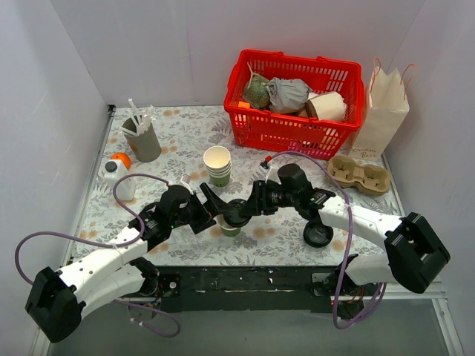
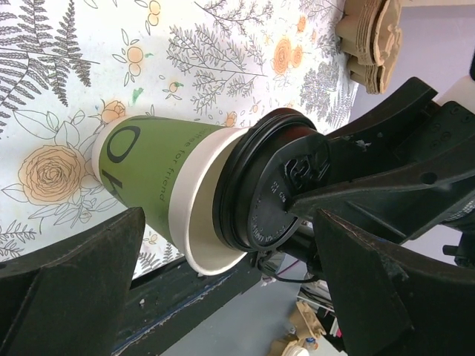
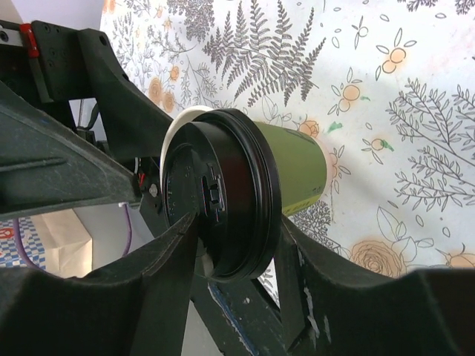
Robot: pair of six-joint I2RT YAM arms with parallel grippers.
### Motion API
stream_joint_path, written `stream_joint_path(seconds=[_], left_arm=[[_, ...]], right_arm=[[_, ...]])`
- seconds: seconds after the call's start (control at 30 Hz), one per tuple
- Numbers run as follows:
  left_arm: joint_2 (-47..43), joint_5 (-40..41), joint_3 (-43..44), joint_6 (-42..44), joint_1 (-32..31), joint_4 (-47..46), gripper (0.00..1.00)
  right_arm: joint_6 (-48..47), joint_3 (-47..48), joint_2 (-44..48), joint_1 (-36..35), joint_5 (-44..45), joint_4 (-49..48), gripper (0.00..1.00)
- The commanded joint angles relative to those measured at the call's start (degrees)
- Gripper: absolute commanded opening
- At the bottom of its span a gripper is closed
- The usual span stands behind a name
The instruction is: Pack the takeout coffee
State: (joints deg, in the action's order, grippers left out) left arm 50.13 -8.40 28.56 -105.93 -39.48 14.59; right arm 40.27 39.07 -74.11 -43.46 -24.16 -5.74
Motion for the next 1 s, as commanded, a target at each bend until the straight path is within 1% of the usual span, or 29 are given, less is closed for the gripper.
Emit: stream_joint_path(seconds=[0.0,0.1,0.27,0.4,0.53,0.63,0.7,0.73,0.77,0.87,0.97], left_arm=[[1.11,-0.91,1.24,0.29,0.2,-1.58,0.98],[1.64,-1.61,0.8,0.11,0.2,-2.37,0.97],[1.73,-2.41,0.36,-0.59,0.2,-3.16,0.93],[0.94,-2.41,0.1,-0.59,0.2,-3.34,0.93],[0.67,-2.49,-0.34,-0.68,0.2,-3.43,0.92],[0.85,-2.67,-0.87,-0.68,0.2,-3.52,0.9],[0.76,-3.02,-1.4,-0.77,0.2,-3.51,0.88],[0.76,-3.02,-1.4,-0.77,0.2,-3.52,0.87],[0.67,-2.93,-1.66,-0.77,0.2,-3.43,0.87],[0.06,-2.58,-2.1,-0.86,0.2,-3.16,0.86],[-0.29,-2.41,-2.72,-1.21,0.2,-3.08,0.83]], right_arm=[[-3.0,3.73,-1.74,0.22,-0.62,2.22,0.52],[-3.71,4.52,-2.18,0.22,-1.58,2.13,0.53],[-3.8,4.88,-2.8,-0.31,-4.75,1.26,0.56],[-4.06,4.79,-3.24,-0.83,-6.51,1.08,0.57],[-3.97,4.96,-3.06,-1.1,-5.2,0.99,0.59],[-4.32,5.66,-3.41,-1.54,-4.32,0.99,0.61],[-5.64,6.37,-4.46,-1.89,-3.27,2.74,0.64],[-6.43,7.07,-4.9,-2.24,-2.91,3.45,0.85],[-7.3,7.33,-5.26,-2.33,-2.47,5.02,0.88],[-7.93,7.34,-5.88,-2.68,-1.5,5.21,0.88],[-9.07,8.04,-5.61,-3.47,-0.45,5.65,0.86]])
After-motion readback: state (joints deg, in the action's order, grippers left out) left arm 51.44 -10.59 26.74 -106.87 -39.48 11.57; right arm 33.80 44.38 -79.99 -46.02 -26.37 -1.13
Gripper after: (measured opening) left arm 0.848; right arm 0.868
